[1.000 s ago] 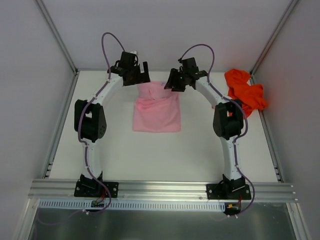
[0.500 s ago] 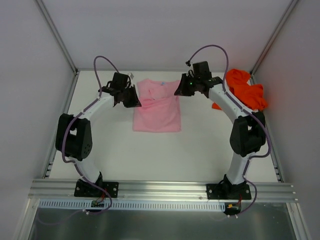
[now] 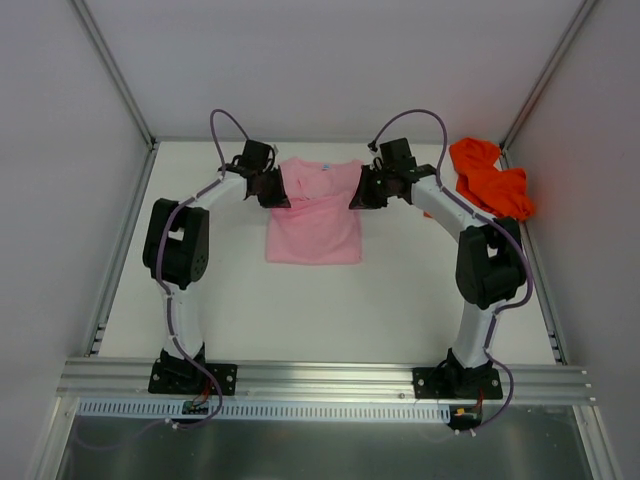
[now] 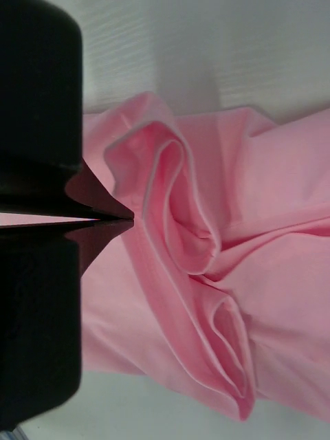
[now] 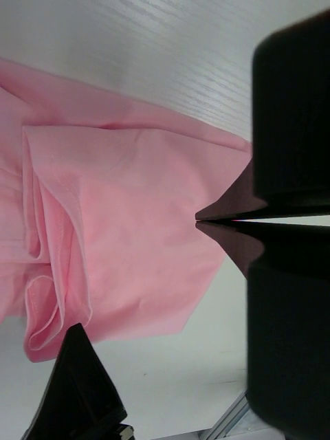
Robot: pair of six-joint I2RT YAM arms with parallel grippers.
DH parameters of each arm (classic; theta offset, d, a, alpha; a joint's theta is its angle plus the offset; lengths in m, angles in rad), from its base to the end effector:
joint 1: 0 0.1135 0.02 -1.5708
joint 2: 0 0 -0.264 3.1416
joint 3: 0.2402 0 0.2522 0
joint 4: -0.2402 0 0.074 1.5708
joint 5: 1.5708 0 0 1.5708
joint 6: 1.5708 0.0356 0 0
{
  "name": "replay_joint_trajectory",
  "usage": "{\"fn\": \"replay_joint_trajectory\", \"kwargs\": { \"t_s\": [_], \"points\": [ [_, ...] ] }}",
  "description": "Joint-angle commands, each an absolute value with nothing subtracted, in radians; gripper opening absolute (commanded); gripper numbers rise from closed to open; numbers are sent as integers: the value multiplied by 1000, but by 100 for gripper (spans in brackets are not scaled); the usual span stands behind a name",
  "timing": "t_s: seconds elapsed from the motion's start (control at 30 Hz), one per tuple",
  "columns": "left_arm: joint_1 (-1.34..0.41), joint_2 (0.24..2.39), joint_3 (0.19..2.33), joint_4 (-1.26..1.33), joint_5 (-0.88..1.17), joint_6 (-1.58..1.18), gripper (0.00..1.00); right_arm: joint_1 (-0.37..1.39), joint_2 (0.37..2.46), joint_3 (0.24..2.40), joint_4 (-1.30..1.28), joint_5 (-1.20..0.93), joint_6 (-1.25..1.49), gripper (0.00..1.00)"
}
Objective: Fold and stack the t-shirts
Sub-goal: Fold the folded rectangular tshirt in 1/3 of the way
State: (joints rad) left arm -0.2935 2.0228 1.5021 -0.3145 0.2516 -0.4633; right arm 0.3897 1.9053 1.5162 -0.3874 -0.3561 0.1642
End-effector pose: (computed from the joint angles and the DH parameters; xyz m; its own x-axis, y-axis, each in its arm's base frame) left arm 0.4286 -0.1388 0.2007 -0.8316 -0.2008 -0.5178 0.0765 0.8820 -0.4650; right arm 0.3955 0.1759 0.2502 -0.7353 -0.1364 -0.6638 -0.4723 0.8056 0.3576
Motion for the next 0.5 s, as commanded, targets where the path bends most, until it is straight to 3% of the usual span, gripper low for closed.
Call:
{"fn": "replay_joint_trajectory", "kwargs": {
  "t_s": [0.0,0.2,0.47],
  "points": [
    [-291,2060,1597,-316,218,-439,0,394,1917,1578,-379,-357,161,1],
    [-282,2152,1713,-336,184,-408,1,394,1922,1595,-390,-350,156,2],
    [-249,2114,1839,-359,190,-342,14,394,1924,1634,-417,-350,135,2]
  ]
}}
